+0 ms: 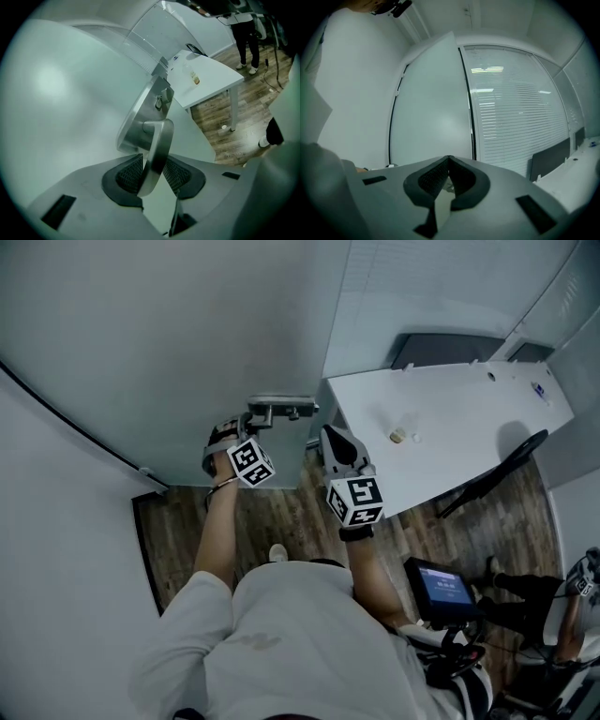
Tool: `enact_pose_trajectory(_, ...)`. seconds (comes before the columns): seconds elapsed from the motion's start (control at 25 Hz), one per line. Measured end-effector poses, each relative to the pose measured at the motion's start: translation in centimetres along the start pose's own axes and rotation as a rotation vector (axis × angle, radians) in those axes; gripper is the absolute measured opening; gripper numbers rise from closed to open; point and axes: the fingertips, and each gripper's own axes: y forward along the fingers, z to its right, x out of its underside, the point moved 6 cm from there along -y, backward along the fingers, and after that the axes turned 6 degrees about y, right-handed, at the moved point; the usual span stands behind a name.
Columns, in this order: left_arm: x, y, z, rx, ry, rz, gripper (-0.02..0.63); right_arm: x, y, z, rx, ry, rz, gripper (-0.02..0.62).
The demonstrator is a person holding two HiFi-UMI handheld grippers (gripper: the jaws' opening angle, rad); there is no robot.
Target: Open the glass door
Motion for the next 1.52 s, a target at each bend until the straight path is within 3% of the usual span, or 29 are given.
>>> enact_pose_trajectory(0.24,0.8,-2.9,2.4,0.020,-0.030,-0.125,0.127,-1.9,-2.9,-0.2,-0.091,0.024,0.008,0.000)
enact_pose_trajectory(0.68,1.9,-9.1,5.8,-0.023,-0.103,-0.389,0.141,-0.1,-10.0,1.1,-0.244,0.073,-0.048,0.000)
enact_pose_trajectory(1.04,4.4,-14.9,9.7,-0.027,-0.089,-0.440,0.155,1.5,-14.0,-0.9,-0.373,0.076,-0.082,0.000)
enact_pose_trajectory(1.52,8.8,-23.0,14.6,-0.065,-0.056,-0.341,0.160,0.5,-17.0,-9.0,-0.578,-0.007,-0.005,0.000)
